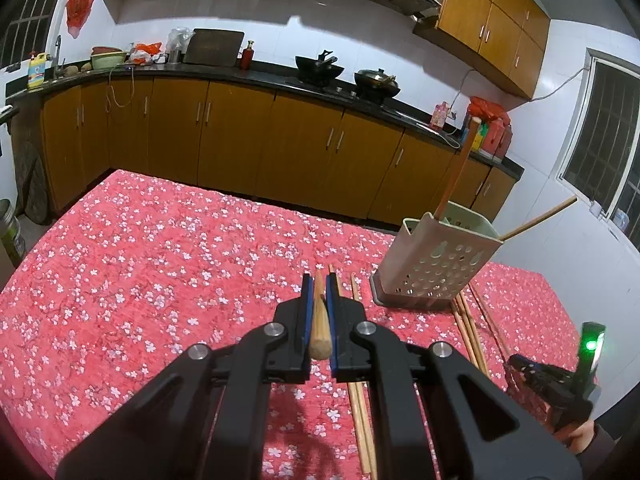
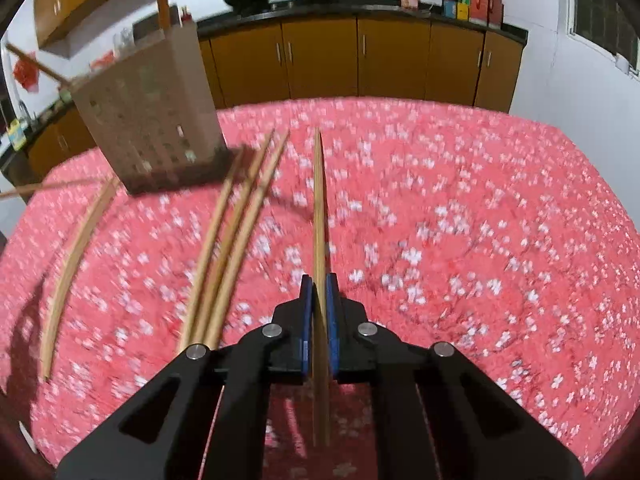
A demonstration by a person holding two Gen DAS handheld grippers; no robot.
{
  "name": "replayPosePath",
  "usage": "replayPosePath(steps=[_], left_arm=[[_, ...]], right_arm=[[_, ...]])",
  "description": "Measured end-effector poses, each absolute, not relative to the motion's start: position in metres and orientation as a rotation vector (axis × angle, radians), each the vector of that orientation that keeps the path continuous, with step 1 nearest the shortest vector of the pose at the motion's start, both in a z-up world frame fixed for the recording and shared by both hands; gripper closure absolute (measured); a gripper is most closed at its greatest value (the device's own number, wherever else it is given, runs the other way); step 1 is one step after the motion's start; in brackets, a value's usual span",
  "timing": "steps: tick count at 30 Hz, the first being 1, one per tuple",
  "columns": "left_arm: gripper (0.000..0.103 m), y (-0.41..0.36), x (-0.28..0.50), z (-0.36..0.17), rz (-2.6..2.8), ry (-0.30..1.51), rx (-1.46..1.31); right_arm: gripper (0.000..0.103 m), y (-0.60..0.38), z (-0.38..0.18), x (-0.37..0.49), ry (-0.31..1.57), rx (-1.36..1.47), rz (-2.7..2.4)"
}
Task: Organize utensils
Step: 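Lift both held chopsticks and carry them above the perforated holder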
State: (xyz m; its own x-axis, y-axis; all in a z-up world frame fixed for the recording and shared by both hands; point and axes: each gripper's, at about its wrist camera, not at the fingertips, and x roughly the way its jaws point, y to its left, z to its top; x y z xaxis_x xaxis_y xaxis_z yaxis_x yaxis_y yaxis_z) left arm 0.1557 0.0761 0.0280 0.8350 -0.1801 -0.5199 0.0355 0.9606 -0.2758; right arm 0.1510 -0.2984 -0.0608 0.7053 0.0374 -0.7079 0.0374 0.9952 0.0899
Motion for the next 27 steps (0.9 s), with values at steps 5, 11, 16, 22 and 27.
replayPosePath(steps=[5, 11, 16, 22, 27], left_arm=[[0.096, 0.076, 0.154, 0.036, -0.117, 0.553, -0.253], [0.096, 0.075, 0.152, 0.041, -0.122, 0.538, -0.249], [0.096, 0.075, 0.15, 0.043, -0.128, 0.532, -0.248], [0.096, 0.071, 0.145, 0.055, -0.15, 0.504, -0.23], [0.096, 0.067, 0.141, 0.07, -0.181, 0.477, -0.217]], right_arm=[[0.095, -0.301, -0.023, 0.14, 0.663, 0.115, 0.004], [0.095, -0.306, 0.013, 0.131, 0.548, 0.122, -0.002], [0.095, -0.308, 0.027, 0.128, 0.492, 0.134, -0.004], [0.095, -0.306, 0.047, 0.122, 0.424, 0.138, 0.001], [0.095, -0.302, 0.07, 0.113, 0.369, 0.146, 0.041]])
